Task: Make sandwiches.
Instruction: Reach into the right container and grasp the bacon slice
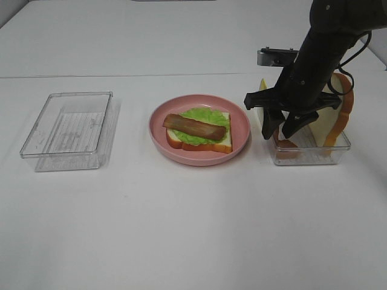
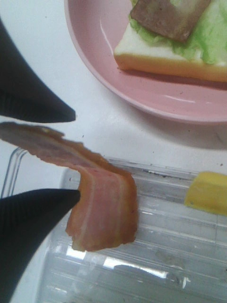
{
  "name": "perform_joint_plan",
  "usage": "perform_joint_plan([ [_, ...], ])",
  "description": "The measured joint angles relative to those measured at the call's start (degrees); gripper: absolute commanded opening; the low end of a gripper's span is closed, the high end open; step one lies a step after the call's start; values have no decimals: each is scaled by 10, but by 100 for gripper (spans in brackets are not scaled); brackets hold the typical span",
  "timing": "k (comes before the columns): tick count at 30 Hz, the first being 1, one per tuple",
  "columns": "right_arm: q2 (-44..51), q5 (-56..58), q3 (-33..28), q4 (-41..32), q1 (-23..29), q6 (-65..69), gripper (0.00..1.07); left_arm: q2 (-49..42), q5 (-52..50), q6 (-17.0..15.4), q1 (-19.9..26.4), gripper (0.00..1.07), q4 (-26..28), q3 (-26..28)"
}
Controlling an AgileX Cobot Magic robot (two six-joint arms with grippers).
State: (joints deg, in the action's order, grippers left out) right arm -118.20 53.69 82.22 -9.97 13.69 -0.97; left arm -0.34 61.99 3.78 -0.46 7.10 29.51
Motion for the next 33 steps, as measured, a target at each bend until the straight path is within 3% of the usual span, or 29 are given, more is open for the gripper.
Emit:
perform_joint_plan([
  [15, 0, -4, 0, 0, 0, 0, 40, 0, 0, 0, 0, 101, 0, 0],
  [17, 0, -7, 0, 0, 0, 0, 34, 0, 0, 0, 0, 101, 0, 0],
  [19, 0, -11, 0, 0, 0, 5, 17, 0, 0, 0, 0, 101, 0, 0],
  [20, 0, -11, 0, 0, 0, 5, 17, 0, 0, 0, 0, 101, 0, 0],
  [21, 0, -11, 0, 0, 0, 6, 3, 0, 0, 0, 0, 101, 0, 0],
  [22, 0, -11, 0, 0, 0, 10, 0, 0, 0, 0, 0, 101, 0, 0],
  [33, 0, -11, 0, 0, 0, 6, 0, 0, 0, 0, 0, 101, 0, 0],
])
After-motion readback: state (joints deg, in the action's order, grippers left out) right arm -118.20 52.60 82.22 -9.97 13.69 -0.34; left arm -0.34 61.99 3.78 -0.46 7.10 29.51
